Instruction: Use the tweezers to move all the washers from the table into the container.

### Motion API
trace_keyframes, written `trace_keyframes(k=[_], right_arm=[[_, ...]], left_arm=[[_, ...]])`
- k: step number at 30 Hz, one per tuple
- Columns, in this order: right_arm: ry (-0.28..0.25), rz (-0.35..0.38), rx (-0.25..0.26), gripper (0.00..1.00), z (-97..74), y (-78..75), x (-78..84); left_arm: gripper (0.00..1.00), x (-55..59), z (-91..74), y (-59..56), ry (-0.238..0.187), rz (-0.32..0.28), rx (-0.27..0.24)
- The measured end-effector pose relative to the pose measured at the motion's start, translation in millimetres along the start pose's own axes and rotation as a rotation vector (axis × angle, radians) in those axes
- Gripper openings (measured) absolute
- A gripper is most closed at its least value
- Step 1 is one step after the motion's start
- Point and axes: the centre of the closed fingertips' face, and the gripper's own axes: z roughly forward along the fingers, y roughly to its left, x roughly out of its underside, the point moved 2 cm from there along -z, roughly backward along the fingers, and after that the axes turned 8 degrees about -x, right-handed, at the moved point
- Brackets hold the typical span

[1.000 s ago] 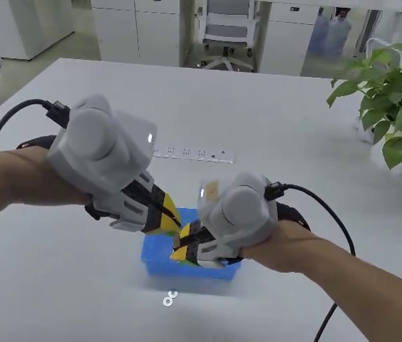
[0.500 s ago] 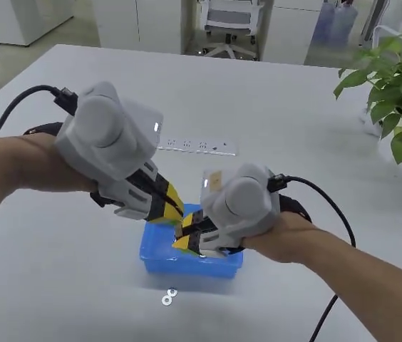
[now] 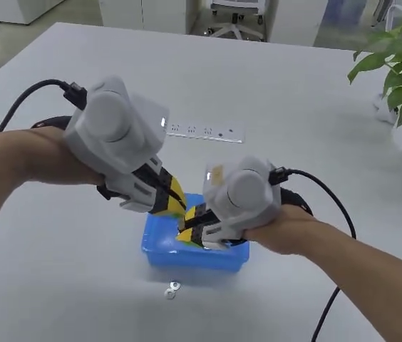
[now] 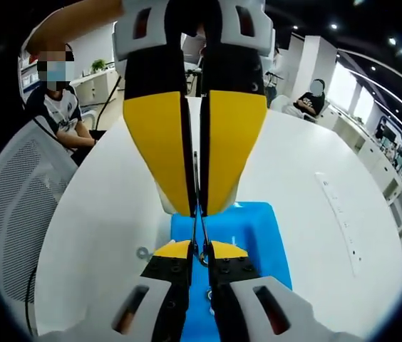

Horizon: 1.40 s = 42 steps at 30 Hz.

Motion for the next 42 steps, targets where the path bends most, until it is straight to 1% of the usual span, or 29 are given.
trace_keyframes(k=[10,20,30,36,42], right_arm=[[0.012,0.018,-0.026,0.10,12.4,-6.8,14.7],[0.016,0.046,-0.041,0.10,19.9,-11.3,22.9],[0.030,0.055,-0.048,0.10,24.1,-10.5,27.8],[0.025,0.065,-0.050,0.10,23.7,-10.7,27.7],[0.031,0.061,-0.051,0.11,23.7,-10.7,27.4]], left_arm=[[0.05,11.6,15.3,4.2,0.007,-0.023,0.004],[0.05,20.1,24.8,8.8,0.007,-0.043,0.005],[0.05,23.9,29.0,7.8,0.012,-0.045,0.010],[0.05,23.4,29.1,8.6,0.004,-0.051,0.007],[0.05,23.2,28.5,7.6,0.004,-0.048,0.005]])
